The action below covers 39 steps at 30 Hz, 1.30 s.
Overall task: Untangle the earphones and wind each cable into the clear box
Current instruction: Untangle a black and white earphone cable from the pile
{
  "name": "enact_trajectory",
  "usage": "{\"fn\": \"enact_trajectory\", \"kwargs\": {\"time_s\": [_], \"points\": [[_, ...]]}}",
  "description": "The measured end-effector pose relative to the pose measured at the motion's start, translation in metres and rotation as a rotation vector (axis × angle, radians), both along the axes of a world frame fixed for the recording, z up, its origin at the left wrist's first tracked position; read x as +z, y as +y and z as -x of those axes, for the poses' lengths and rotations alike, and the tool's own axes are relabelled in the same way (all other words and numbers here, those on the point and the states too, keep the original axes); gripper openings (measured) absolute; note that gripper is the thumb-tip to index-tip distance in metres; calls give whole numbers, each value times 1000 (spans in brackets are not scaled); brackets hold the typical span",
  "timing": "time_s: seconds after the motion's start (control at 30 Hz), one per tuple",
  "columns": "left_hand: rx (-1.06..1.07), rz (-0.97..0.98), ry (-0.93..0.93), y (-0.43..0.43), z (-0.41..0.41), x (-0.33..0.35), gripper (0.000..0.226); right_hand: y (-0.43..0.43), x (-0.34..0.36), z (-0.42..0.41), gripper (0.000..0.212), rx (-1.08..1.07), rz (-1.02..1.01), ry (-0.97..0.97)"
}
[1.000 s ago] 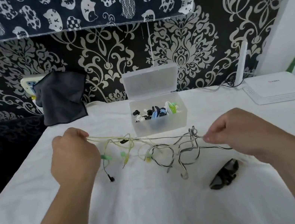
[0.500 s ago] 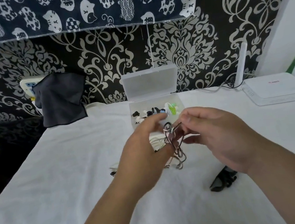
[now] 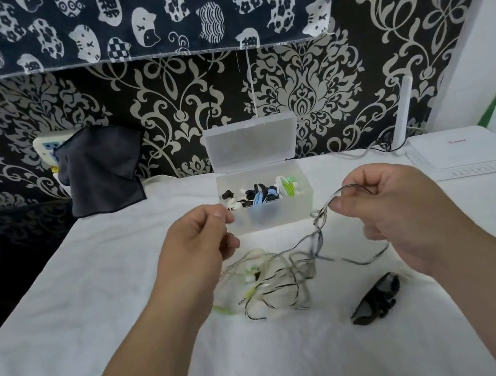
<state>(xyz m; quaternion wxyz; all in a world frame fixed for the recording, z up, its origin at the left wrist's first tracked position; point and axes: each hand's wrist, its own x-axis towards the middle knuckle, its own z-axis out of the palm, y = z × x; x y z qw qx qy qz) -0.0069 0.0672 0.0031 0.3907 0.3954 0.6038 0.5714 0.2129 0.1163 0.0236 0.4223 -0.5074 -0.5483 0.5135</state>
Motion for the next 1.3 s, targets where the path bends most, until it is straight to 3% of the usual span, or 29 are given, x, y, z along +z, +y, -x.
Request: {"fn": "enact_trajectory", "kwargs": {"time_s": [0.13,0.23,0.37,0.47,0.57,0.73,0.8,0.87,1.03,1.17,1.23,1.3], "points": [[-219,-26,207,-8,-14,9,16,-8,1,10,33,99,36,-24],[-356,14,234,-8,-29,2,29,-15,3,21,38,239,57,-40],[-247,-19,250,-6,-34,0,9,-17,4,24,41,313,96,-38],[-147,31,243,-4,-28,0,18,-12,5,18,45,232,82,5],[44,91,65,0,-17,-2,23,-3,7,8,44,78,115,140],[323,167,-449,9,4,-2,27,6,13,-7,37,-70,153,239],[379,167,-517,11,10,-2,28,6,15,-10,37,-89,150,271],[396,183,-489,11,10,-3,29,5,16,-9,38,-86,160,323],[390,147,-78,8,5,-10,33,1,20,-4,58,10,221,406],[337,111,-399,7,7,-3,29,2,16,-8,76,18,240,240],[368,90,-447,8,14,-3,30,2,12,-13,74,64,179,-71],[442,68,-483,10,23,-3,29,2,9,-22,58,187,100,-406]]}}
